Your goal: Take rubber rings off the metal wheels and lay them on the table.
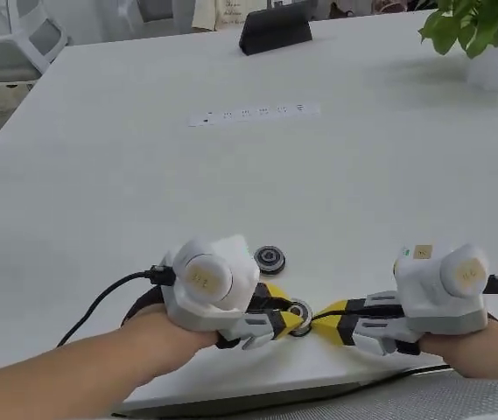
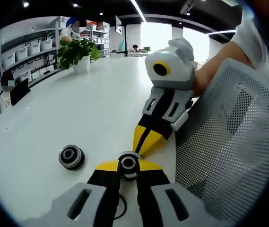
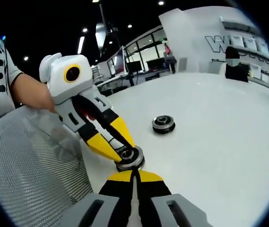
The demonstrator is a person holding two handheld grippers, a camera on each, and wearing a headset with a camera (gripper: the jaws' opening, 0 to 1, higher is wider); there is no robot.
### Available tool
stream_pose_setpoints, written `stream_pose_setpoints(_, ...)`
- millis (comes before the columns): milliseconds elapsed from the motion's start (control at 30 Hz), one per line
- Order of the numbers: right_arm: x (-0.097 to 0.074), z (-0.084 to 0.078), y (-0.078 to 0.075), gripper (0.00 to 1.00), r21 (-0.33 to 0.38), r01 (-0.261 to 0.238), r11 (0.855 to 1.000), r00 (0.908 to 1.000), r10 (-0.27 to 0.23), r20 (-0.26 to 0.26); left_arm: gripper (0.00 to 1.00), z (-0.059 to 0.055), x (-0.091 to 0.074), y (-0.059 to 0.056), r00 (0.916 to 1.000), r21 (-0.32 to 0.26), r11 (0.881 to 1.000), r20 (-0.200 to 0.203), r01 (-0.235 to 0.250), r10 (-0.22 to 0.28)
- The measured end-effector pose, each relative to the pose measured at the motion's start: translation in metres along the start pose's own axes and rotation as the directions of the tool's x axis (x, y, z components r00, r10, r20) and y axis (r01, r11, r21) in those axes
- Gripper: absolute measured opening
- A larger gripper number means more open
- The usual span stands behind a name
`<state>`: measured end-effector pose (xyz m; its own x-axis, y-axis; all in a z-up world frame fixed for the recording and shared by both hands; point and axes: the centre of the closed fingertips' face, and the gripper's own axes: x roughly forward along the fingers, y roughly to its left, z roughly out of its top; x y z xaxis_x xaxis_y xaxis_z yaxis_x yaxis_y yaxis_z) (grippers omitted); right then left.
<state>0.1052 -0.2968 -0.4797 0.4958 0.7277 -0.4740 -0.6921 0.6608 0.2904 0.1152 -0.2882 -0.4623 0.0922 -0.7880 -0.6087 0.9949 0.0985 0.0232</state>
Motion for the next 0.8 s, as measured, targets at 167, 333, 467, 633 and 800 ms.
stream_pose_setpoints(167, 0.000, 0.000, -0.003, 0.00, 0.093, 0.002, 0.996, 0.9997, -0.004, 0.023, 0.07, 0.000, 0.000, 0.000, 1.0000, -0.002, 1.000, 0.006, -0.001, 0.001)
stream_pose_setpoints(333, 0.000, 0.000, -0.004, 0.00, 0.133, 0.006, 0.991, 0.9992, -0.011, 0.038, 0.07, 0.001, 0.000, 0.000, 0.9999, -0.007, 1.000, 0.009, -0.009, 0.009)
stream_pose_setpoints(467, -0.001, 0.001, -0.005, 0.00, 0.153, 0.007, 0.988, 0.9988, -0.014, 0.048, 0.07, 0.001, 0.000, 0.000, 0.9999, -0.006, 1.000, 0.009, -0.009, 0.010)
stream_pose_setpoints(633, -0.003, 0.003, -0.007, 0.00, 0.187, 0.008, 0.982, 0.9975, -0.021, 0.067, 0.07, 0.001, 0.000, 0.001, 0.9999, -0.007, 1.000, 0.009, -0.011, 0.011)
stream_pose_setpoints(800, -0.005, 0.011, -0.009, 0.00, 0.241, 0.001, 0.971, 0.9936, -0.029, 0.110, 0.07, 0.001, 0.000, 0.000, 0.9999, -0.006, 1.000, 0.009, -0.012, 0.012)
